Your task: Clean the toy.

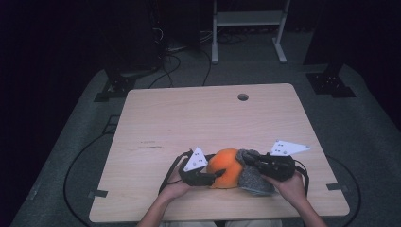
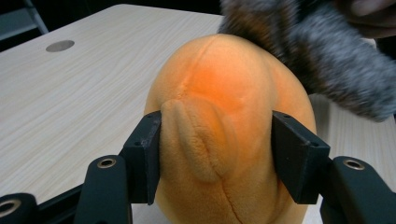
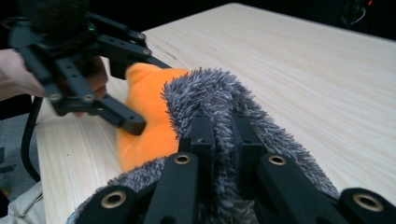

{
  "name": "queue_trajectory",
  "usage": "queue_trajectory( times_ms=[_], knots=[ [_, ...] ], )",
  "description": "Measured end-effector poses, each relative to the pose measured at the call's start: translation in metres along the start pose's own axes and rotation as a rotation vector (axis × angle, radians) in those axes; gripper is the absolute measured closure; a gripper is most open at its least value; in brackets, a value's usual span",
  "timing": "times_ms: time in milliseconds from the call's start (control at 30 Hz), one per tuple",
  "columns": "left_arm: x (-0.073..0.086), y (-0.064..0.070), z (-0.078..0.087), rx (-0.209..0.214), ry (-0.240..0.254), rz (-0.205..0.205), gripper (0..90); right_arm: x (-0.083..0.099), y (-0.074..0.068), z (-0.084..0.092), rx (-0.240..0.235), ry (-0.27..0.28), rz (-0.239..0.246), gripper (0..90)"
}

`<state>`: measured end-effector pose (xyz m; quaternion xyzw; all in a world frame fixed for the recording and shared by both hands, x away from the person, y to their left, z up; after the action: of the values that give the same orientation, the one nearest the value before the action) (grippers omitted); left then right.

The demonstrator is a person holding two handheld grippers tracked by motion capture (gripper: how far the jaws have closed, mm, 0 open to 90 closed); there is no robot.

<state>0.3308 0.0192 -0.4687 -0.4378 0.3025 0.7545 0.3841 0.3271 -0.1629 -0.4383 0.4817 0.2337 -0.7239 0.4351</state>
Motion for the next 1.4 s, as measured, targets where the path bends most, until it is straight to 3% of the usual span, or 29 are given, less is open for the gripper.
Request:
queue_trajectory(
  times_ms=[100,167,233,333,467,500,633,700,767,833,900,933,1000,1067,1233,1300,1400],
  knots=[
    [0.0,-0.001,0.001,0.009,-0.006,0.003,38.2,0.007,-0.001,-0.008,-0.024,-0.019,-0.025,81.4],
    [-0.003,-0.002,0.001,0.022,-0.01,0.06,27.5,0.009,-0.004,-0.008,-0.033,-0.023,-0.037,81.4],
    [-0.005,-0.003,-0.002,0.031,-0.033,0.146,15.4,0.013,-0.008,-0.01,-0.039,-0.038,-0.034,81.7],
    [-0.004,0.001,-0.007,0.032,-0.052,0.16,14.7,0.016,-0.013,-0.009,-0.042,-0.047,-0.023,81.8],
    [-0.008,0.007,-0.006,-0.011,0.004,0.035,37.6,0.017,-0.011,-0.004,-0.03,-0.047,-0.029,81.9],
    [-0.011,0.009,-0.005,-0.028,0.027,-0.032,40.6,0.015,-0.009,-0.002,-0.023,-0.038,-0.023,81.8],
    [-0.011,0.012,-0.003,-0.055,0.032,-0.212,43.2,0.006,0.001,0.007,-0.009,0.014,-0.035,81.8],
    [-0.009,0.011,-0.003,-0.039,0.037,-0.189,41.3,0.008,0.006,0.003,-0.012,0.013,-0.068,81.8],
    [-0.007,0.008,-0.002,-0.029,0.024,-0.144,32.7,0.011,0.005,-0.003,-0.026,0.005,-0.084,81.8],
    [-0.01,0.004,0.0,-0.005,0.02,-0.039,21.3,0.01,0.001,-0.006,-0.031,0.003,-0.077,81.8],
    [-0.013,0.004,0.001,0.009,0.033,-0.003,15.0,0.007,-0.005,-0.007,-0.037,-0.002,-0.052,81.8],
    [-0.014,0.005,0.002,0.012,0.025,-0.002,15.4,0.007,-0.008,-0.007,-0.044,-0.001,-0.043,81.8],
    [-0.012,0.007,0.002,0.012,0.033,-0.027,23.6,0.008,-0.012,-0.007,-0.036,-0.009,-0.026,81.8],
    [-0.009,0.007,0.002,0.017,0.024,-0.026,30.9,0.01,-0.009,-0.005,-0.036,-0.012,-0.03,81.9],
    [-0.006,0.003,0.005,0.027,0.009,-0.004,38.5,0.026,0.004,-0.001,-0.015,-0.069,-0.077,81.8],
    [-0.005,0.001,0.006,0.031,0.006,-0.004,39.9,0.024,0.007,0.001,-0.015,-0.052,-0.096,81.8],
    [-0.005,0.002,0.006,0.039,0.004,-0.001,39.7,0.011,0.005,-0.001,-0.046,0.023,-0.122,81.8]
  ],
)
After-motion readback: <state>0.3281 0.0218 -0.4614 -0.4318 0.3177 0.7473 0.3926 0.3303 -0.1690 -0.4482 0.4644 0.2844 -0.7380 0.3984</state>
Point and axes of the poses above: each handheld gripper's, and its own axes: z roughly backward along the jaws, x roughly out of its underside, y roughly to its right, the point moved 7 cm from there along -z, roughly forward along the jaws, and after that the axes turned 12 degrees about z, right-handed, at the moved point
